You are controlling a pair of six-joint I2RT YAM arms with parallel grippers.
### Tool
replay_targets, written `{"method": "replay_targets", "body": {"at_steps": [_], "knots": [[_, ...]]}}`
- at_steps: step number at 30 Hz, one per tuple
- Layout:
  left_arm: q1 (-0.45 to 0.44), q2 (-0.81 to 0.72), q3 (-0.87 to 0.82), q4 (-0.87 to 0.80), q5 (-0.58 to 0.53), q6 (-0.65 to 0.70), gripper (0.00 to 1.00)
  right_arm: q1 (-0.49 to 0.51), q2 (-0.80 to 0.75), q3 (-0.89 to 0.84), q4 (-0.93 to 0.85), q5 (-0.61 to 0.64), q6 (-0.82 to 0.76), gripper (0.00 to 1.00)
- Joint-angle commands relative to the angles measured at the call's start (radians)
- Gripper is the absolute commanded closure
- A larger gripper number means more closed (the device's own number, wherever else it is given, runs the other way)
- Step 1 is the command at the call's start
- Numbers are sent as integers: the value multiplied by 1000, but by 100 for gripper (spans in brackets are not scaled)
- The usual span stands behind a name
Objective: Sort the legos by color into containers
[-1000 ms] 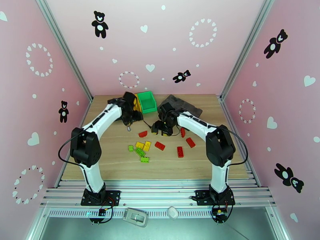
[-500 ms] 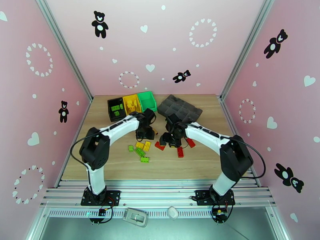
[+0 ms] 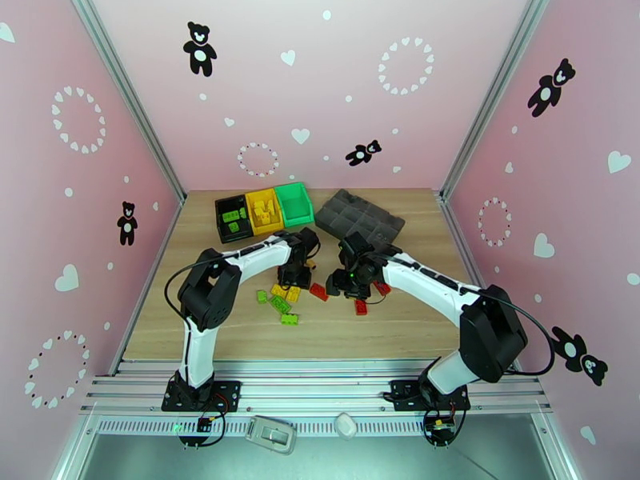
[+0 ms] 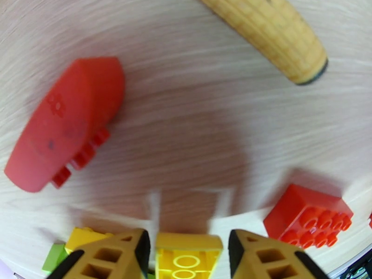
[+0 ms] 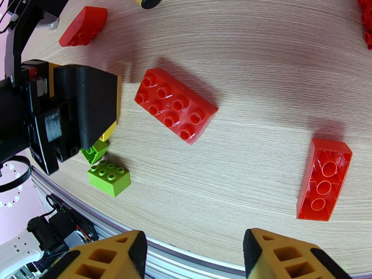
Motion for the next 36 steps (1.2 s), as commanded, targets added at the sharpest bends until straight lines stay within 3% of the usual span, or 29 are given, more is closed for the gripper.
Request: {"method": "replay_targets", "body": {"at_steps": [1, 13, 23, 36], "knots": [[-9, 16, 4, 0, -28, -11, 51, 7, -26, -12, 5, 4, 8, 41], [-10, -2, -39, -7, -45, -12, 57, 7, 13, 2, 34, -18, 4, 41], [-1, -44, 21, -48, -30, -5, 68, 7, 60, 59, 74, -71, 2, 43], [228, -108, 93, 59, 264, -117, 69, 6, 306, 338, 212, -239, 57, 43]]}}
